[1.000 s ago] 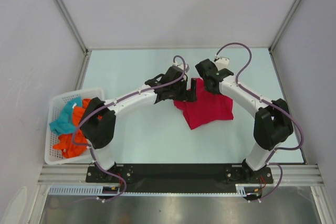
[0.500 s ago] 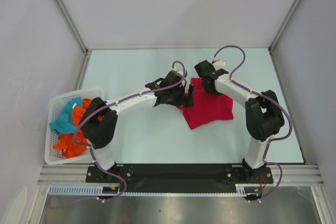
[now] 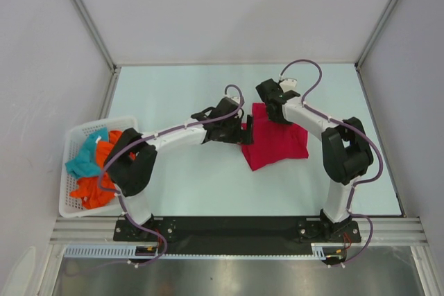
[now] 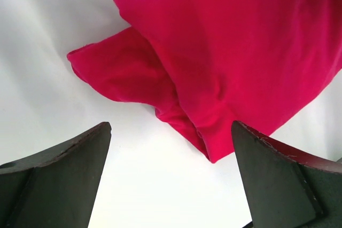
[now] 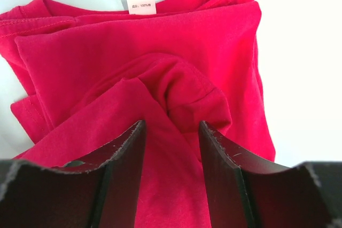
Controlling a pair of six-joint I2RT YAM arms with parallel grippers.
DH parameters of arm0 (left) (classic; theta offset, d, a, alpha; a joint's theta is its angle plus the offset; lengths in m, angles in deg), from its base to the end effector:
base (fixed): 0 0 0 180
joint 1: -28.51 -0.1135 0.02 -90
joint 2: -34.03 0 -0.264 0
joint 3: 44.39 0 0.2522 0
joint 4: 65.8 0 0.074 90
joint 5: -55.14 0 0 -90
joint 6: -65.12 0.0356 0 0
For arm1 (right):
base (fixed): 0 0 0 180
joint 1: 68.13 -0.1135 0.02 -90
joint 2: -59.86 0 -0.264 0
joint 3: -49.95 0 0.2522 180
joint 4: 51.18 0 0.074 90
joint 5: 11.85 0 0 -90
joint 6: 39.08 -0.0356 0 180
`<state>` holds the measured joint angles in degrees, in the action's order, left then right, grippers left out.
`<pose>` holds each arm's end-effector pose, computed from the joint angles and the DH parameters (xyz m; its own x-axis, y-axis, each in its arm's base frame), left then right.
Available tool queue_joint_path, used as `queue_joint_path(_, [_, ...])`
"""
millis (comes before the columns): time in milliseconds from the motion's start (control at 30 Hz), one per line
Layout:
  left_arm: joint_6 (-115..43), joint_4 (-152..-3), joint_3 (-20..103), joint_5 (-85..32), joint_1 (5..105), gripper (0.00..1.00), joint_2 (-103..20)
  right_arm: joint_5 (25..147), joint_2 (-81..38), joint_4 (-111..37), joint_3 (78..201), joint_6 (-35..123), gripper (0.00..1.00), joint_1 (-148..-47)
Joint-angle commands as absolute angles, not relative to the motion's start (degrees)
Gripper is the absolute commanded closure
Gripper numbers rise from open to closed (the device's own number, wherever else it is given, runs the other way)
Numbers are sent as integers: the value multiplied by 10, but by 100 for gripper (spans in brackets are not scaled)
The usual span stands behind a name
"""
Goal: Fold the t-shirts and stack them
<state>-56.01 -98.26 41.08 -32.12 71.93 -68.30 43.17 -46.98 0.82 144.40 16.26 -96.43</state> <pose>0.2815 -0.2687 0.2152 -0.8381 0.0822 -0.5392 0.3223 0.8722 -0.3680 0.3508 0.1657 0.2190 -0.7499 0.1254 -0.6495 0.3115 0.9332 -0.1794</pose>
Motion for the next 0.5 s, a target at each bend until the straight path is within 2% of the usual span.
queue_joint_path(0, [-577,-950,396,-315,715,0,-678,427,-466,2,1441,167,50,-966])
queue_joint_path(467, [-587,-902,425,-280,714,0,-739,397,-407,38,1397,158,50,-959])
